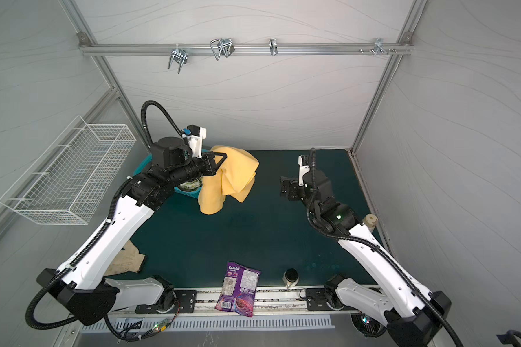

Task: Fold and stack the skirts
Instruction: 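Lift the yellow skirt with the left gripper while the right arm moves inward, then carry the yellow skirt toward the table center with the left gripper and drop it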

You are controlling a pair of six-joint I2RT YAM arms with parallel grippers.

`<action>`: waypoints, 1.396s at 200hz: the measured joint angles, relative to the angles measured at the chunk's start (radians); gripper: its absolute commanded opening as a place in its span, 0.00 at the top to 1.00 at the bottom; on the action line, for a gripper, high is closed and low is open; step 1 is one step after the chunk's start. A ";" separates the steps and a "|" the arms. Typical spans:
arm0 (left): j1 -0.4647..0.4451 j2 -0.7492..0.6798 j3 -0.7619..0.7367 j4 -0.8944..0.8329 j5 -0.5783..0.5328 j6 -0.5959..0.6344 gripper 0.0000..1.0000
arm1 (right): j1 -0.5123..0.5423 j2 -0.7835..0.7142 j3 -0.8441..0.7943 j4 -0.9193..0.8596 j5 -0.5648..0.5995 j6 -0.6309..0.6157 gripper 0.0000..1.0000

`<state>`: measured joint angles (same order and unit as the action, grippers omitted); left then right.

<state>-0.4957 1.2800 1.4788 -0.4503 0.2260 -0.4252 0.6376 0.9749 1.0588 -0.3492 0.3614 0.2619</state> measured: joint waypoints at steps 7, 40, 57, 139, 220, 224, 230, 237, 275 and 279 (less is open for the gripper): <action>-0.023 -0.003 -0.008 0.001 0.000 0.002 1.00 | 0.000 -0.022 -0.003 0.000 0.006 0.000 0.01; -0.109 -0.013 -0.092 0.016 -0.002 0.004 1.00 | 0.000 -0.091 -0.040 0.000 0.021 0.000 0.01; -0.126 -0.010 -0.143 0.029 0.007 0.003 1.00 | 0.000 -0.101 -0.063 -0.001 0.021 0.001 0.01; -0.160 0.340 0.025 0.075 0.017 0.018 1.00 | 0.000 -0.108 -0.097 -0.014 0.093 0.003 0.01; -0.215 0.403 0.019 0.326 -0.130 0.090 1.00 | -0.042 -0.111 -0.062 -0.059 0.118 0.004 0.01; -0.216 0.386 -0.042 0.360 -0.137 0.081 1.00 | -0.042 -0.110 -0.063 -0.061 0.115 0.007 0.01; -0.216 0.367 -0.130 0.418 -0.148 0.069 1.00 | -0.042 -0.110 -0.064 -0.063 0.108 0.012 0.01; -0.221 0.354 -0.250 0.497 -0.160 0.048 1.00 | -0.042 -0.109 -0.068 -0.064 0.101 0.020 0.01; -0.292 0.414 -0.816 0.871 -0.263 -0.087 0.62 | -0.042 -0.090 -0.111 -0.064 0.053 0.072 0.01; -0.312 0.418 -0.861 0.891 -0.277 -0.097 0.58 | -0.042 -0.085 -0.116 -0.064 0.048 0.078 0.01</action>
<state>-0.8082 1.6978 0.6178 0.4408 -0.0513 -0.5220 0.5961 0.8898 0.9428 -0.4137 0.4099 0.3401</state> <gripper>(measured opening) 0.316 0.991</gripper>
